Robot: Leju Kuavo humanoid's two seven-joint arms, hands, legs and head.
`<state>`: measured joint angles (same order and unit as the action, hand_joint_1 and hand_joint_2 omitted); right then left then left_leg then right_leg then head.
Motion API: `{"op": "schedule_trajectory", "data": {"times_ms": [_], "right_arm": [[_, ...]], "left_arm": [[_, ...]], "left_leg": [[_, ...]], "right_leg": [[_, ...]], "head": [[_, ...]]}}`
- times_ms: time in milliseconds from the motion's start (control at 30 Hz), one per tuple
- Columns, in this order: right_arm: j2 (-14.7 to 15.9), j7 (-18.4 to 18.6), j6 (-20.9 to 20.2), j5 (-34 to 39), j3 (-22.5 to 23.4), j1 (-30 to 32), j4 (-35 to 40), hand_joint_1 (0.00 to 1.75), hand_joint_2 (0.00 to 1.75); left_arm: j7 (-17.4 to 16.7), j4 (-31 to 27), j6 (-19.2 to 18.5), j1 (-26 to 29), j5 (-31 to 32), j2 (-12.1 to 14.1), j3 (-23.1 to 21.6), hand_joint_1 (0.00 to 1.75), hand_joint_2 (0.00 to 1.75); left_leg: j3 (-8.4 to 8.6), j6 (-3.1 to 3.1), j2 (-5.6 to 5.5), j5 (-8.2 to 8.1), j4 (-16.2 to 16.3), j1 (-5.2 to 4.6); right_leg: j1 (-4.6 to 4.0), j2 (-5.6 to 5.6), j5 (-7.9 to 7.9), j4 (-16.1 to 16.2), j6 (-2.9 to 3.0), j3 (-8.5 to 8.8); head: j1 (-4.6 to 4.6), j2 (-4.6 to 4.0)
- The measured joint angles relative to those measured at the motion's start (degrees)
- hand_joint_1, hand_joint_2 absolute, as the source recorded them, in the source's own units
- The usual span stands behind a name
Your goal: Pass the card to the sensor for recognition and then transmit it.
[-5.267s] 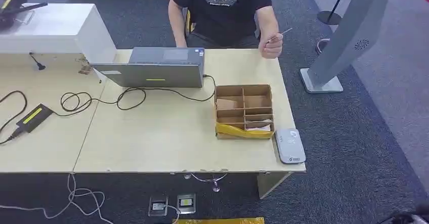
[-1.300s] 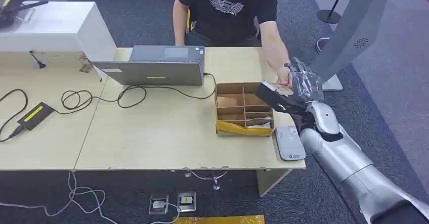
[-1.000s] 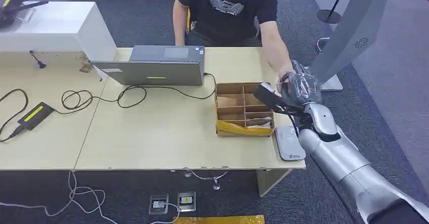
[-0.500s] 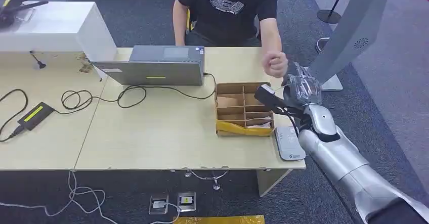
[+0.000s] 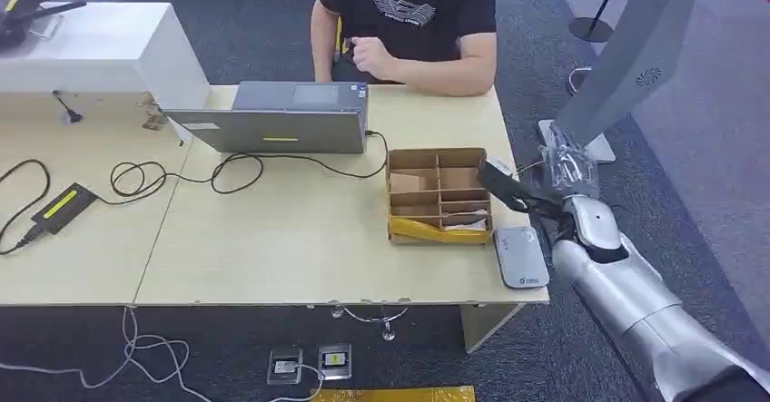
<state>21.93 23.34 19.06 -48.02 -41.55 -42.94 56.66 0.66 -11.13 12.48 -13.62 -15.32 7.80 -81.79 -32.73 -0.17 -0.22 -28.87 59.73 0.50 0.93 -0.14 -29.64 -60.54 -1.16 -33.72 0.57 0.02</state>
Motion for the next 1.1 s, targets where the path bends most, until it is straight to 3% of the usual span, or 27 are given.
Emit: {"op": "schedule_trajectory", "data": {"times_ms": [200,667,900,1100], "right_arm": [[3.82,1.95,0.15,0.81,1.77,3.5,3.85,1.75,1.75],[7.78,3.43,0.15,1.16,3.3,7.12,9.16,1.75,1.75],[10.88,5.14,0.07,2.47,4.15,11.63,13.98,1.75,1.75],[11.3,4.33,0.22,3.02,3.76,15.39,16.48,1.75,1.75]], "left_arm": [[0.0,0.0,0.07,0.24,0.02,0.09,-0.26,0.0,0.0],[0.0,0.0,0.72,0.5,0.02,0.35,-0.33,0.0,0.0],[0.37,0.0,1.79,1.35,0.33,1.05,-0.33,0.0,0.0],[0.52,0.0,1.86,1.89,0.59,1.38,-0.33,0.0,0.0]], "left_leg": [[-0.01,0.0,0.04,-0.03,0.0,0.0],[-0.02,0.0,-0.04,0.01,0.0,0.01],[-0.03,0.0,-0.04,-0.01,0.0,0.01],[-0.03,-0.01,-0.04,0.0,-0.01,0.04]], "right_leg": [[0.0,0.03,0.0,0.01,0.0,-0.02],[-0.01,-0.04,0.0,0.0,0.0,-0.01],[-0.01,-0.04,0.0,0.01,0.0,-0.01],[-0.03,-0.04,0.0,0.0,0.0,0.0]], "head": [[0.02,-0.02],[0.02,-0.02],[0.02,-0.02],[0.02,0.0]]}}
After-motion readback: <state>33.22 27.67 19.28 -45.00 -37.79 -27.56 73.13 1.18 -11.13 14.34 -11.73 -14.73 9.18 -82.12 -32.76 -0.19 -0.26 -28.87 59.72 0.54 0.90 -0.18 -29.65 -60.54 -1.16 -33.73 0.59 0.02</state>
